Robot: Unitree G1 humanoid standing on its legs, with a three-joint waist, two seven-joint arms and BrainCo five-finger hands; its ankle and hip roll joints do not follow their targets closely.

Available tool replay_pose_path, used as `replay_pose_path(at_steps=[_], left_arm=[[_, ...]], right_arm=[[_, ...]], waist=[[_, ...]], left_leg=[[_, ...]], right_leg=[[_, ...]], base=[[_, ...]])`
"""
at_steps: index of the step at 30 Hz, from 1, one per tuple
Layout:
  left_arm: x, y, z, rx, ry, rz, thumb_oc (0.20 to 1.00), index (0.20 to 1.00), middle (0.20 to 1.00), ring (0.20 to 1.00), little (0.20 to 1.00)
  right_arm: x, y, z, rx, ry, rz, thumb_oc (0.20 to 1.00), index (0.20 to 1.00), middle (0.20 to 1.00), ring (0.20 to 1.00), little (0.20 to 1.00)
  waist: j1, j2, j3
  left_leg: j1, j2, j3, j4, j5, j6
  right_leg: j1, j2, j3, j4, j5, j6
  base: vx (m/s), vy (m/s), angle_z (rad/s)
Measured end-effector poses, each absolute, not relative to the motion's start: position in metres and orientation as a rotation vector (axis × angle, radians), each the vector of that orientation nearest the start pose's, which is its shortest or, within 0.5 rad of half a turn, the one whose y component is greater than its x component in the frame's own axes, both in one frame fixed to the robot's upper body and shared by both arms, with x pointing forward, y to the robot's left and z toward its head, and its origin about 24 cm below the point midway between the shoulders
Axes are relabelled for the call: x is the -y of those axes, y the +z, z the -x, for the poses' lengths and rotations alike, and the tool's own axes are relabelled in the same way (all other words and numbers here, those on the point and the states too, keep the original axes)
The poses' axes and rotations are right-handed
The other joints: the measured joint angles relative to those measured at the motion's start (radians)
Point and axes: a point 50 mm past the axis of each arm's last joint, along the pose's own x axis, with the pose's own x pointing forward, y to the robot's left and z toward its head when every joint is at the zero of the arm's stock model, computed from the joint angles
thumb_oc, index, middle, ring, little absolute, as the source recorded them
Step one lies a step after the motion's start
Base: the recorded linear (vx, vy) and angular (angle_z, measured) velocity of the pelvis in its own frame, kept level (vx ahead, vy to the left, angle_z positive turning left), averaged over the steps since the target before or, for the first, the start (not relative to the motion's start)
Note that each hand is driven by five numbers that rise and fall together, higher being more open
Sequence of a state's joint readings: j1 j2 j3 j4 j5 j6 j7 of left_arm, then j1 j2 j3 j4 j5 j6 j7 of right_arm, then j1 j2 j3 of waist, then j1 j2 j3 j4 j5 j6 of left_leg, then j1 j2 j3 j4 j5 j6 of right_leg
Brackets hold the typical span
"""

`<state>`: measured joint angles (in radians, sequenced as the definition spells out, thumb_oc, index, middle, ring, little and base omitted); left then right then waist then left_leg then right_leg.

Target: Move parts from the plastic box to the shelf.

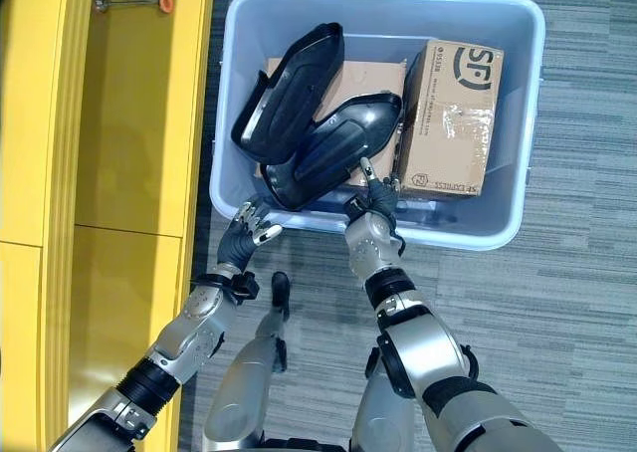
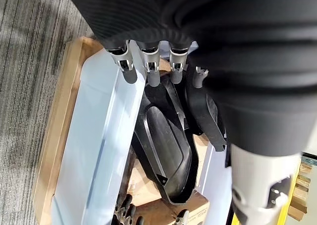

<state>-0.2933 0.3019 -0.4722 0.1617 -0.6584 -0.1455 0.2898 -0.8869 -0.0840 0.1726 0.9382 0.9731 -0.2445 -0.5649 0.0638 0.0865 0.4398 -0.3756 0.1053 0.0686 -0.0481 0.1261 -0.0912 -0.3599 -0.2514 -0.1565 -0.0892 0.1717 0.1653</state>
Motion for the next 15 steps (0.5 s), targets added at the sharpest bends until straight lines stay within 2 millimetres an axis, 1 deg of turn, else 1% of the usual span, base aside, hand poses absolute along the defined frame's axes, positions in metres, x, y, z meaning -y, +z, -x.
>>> replay_pose_path(at_steps=[3, 6, 12, 15], left_arm=[[-0.107, 0.066, -0.291, 0.019, -0.155, 0.283, 1.0, 1.0, 1.0, 1.0, 1.0], [-0.107, 0.067, -0.292, 0.029, -0.156, 0.285, 1.0, 1.0, 1.0, 1.0, 1.0], [-0.107, 0.068, -0.292, 0.033, -0.157, 0.285, 1.0, 1.0, 1.0, 1.0, 1.0], [-0.106, 0.07, -0.293, 0.038, -0.159, 0.286, 1.0, 1.0, 1.0, 1.0, 1.0]], right_arm=[[0.122, 0.102, -0.39, -0.139, -0.443, -0.664, 1.0, 1.0, 1.0, 1.0, 1.0], [0.131, 0.104, -0.394, -0.144, -0.489, -0.646, 1.0, 1.0, 1.0, 1.0, 1.0], [0.137, 0.105, -0.395, -0.14, -0.516, -0.633, 1.0, 1.0, 1.0, 1.0, 1.0], [0.141, 0.105, -0.395, -0.134, -0.527, -0.628, 1.0, 1.0, 1.0, 1.0, 1.0]], waist=[[-0.001, 0.0, 0.0], [0.0, 0.0, 0.0], [0.005, -0.001, 0.001], [0.006, -0.001, 0.001]], left_leg=[[-0.018, 0.0, -0.009, 0.007, 0.0, 0.0], [-0.039, 0.0, -0.025, 0.019, 0.0, 0.0], [-0.053, 0.0, -0.032, 0.028, 0.0, 0.0], [-0.064, 0.0, -0.048, 0.033, 0.001, -0.001]], right_leg=[[-0.008, 0.0, -0.007, 0.0, 0.0, 0.0], [-0.013, 0.001, -0.022, 0.0, 0.0, 0.0], [-0.016, 0.001, -0.03, 0.001, 0.0, 0.0], [-0.017, 0.002, -0.043, 0.001, 0.0, -0.001]], base=[[0.01, 0.006, 0.06], [0.01, 0.013, 0.12], [0.0, 0.008, 0.04], [0.0, 0.022, 0.09]])
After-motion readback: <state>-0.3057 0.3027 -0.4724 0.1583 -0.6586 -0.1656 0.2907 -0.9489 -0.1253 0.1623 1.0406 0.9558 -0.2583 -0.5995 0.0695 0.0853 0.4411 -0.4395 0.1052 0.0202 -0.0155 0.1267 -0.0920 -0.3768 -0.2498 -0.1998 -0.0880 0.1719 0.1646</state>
